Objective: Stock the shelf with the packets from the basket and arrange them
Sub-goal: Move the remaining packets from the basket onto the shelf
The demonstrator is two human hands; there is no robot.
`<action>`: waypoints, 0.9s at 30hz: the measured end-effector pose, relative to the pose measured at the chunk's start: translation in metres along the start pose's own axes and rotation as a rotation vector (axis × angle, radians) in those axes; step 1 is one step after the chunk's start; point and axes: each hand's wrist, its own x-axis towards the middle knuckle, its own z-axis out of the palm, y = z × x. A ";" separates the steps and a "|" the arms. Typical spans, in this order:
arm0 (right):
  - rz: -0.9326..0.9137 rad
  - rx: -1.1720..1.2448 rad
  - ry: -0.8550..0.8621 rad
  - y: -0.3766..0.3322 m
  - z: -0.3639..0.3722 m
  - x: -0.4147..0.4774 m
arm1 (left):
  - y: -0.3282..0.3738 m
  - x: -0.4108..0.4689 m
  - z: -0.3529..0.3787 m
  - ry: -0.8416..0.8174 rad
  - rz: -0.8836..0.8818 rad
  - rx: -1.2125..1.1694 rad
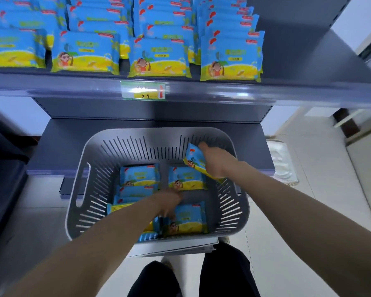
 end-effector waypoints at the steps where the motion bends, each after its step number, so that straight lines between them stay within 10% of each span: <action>1: 0.007 0.008 -0.003 0.001 0.001 0.000 | 0.002 0.002 0.000 -0.010 0.005 0.019; 11: -0.028 0.053 -0.063 0.002 -0.002 0.004 | 0.012 0.009 -0.001 -0.110 -0.036 -0.170; 27: -0.165 -0.045 0.231 -0.012 -0.203 -0.076 | 0.004 -0.150 -0.209 0.501 0.056 -0.418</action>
